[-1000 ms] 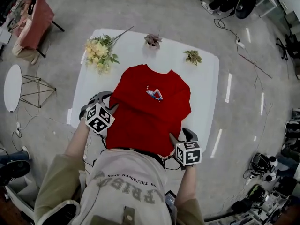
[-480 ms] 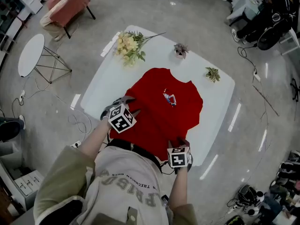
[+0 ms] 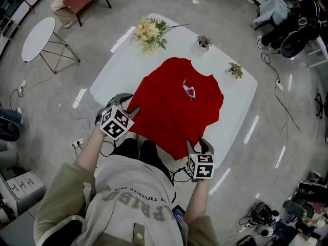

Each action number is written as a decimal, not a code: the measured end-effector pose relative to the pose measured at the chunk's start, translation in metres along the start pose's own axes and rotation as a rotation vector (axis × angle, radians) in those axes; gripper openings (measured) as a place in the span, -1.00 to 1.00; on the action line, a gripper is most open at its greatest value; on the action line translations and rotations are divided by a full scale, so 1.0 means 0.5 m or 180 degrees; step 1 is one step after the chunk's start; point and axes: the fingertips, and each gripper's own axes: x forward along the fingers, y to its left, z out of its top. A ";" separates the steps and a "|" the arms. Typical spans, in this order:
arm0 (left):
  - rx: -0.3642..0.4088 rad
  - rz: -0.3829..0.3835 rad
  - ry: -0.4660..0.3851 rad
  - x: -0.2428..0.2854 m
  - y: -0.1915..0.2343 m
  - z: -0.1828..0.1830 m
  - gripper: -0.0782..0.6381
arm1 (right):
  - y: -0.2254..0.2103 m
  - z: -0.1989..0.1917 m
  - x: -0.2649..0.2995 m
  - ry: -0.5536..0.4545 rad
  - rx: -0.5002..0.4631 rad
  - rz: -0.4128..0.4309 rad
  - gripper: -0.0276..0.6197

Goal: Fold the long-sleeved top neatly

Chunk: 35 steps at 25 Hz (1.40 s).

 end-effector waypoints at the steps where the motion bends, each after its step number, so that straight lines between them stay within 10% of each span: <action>1: -0.0027 0.0001 -0.0013 -0.013 -0.004 -0.013 -0.22 | 0.004 -0.007 -0.014 -0.0046 0.0075 -0.0012 -0.29; 15: -0.0121 -0.0494 0.0357 -0.083 -0.138 -0.316 -0.22 | 0.168 -0.260 -0.025 0.0394 0.0577 -0.0143 -0.04; 28: -0.0536 -0.0293 0.0561 0.008 -0.170 -0.340 -0.20 | 0.124 -0.311 0.064 0.0574 0.0796 -0.0262 -0.06; 35: -0.0781 0.0087 0.0378 -0.007 -0.143 -0.316 -0.61 | 0.118 -0.307 0.053 0.0378 0.0816 0.0172 -0.67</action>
